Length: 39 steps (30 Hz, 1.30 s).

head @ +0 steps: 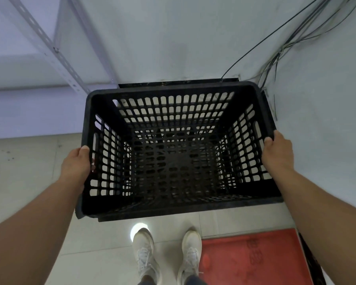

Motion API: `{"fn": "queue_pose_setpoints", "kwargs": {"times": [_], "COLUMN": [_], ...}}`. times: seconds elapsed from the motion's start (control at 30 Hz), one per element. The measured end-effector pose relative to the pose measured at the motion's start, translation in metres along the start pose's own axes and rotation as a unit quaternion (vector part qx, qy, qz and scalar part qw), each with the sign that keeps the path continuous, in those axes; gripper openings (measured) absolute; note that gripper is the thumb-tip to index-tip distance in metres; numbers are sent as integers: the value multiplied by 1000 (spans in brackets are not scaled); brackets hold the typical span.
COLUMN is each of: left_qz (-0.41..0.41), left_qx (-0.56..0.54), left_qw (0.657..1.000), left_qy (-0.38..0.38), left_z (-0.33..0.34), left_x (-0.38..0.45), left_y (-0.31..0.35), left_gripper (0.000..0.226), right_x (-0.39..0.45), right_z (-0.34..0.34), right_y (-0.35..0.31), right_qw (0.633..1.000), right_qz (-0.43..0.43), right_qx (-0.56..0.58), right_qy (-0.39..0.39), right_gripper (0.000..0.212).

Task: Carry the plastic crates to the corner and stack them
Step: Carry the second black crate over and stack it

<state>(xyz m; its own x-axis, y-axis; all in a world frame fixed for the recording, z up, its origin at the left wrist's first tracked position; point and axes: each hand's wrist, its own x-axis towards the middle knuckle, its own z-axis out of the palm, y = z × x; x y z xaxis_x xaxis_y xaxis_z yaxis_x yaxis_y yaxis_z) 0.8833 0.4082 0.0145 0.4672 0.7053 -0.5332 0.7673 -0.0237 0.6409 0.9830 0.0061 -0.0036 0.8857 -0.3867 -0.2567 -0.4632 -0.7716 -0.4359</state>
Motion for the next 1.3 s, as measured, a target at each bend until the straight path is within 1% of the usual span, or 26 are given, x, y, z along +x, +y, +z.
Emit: {"fn": "queue_pose_setpoints", "kwargs": {"times": [0.07, 0.13, 0.23, 0.33, 0.47, 0.57, 0.7, 0.73, 0.9, 0.97, 1.17, 1.23, 1.3], "left_qz": [11, 29, 66, 98, 79, 84, 88, 91, 111, 121, 157, 176, 190], "left_qx": [29, 41, 31, 16, -52, -87, -128, -133, -150, -143, -132, -129, -116], "left_qw": [999, 998, 997, 995, 995, 992, 987, 986, 980, 978, 965, 959, 954], "left_qy": [23, 32, 17, 4, -28, -30, -40, -42, -69, -92, -161, -183, -203], "left_z": [-2, -4, -6, -15, -32, -44, -58, -62, -77, -80, -93, -101, -110], "left_x": [-6, -16, -40, -66, -102, -130, -162, -169, -201, -213, -244, -255, -268], "left_y": [4, 10, 20, 28, 36, 46, 54, 54, 53, 49, 33, 27, 17], "left_gripper": [47, 51, 45, 41, 38, 32, 20, 20, 21, 25, 26, 24, 27], "right_x": [-7, -16, -32, -52, -86, -111, -139, -147, -181, -197, -247, -271, -301], "right_z": [1, 1, -3, -13, -33, -49, -61, -65, -84, -93, -118, -123, -131], "right_y": [-6, -15, -30, -46, -74, -96, -111, -113, -108, -101, -71, -58, -44], "right_qw": [999, 997, 992, 991, 991, 990, 981, 979, 978, 979, 984, 983, 980], "right_qz": [-15, -54, -101, -117, -130, -120, -156, -158, -148, -148, -107, -89, -64], "right_qx": [-28, -59, -76, -60, -6, 32, 89, 100, 126, 130, 145, 163, 189], "right_qy": [14, 25, 21, 3, -37, -64, -73, -77, -69, -50, -3, 11, 16], "right_gripper": [50, 52, 52, 51, 50, 45, 31, 32, 39, 42, 42, 42, 44]}}
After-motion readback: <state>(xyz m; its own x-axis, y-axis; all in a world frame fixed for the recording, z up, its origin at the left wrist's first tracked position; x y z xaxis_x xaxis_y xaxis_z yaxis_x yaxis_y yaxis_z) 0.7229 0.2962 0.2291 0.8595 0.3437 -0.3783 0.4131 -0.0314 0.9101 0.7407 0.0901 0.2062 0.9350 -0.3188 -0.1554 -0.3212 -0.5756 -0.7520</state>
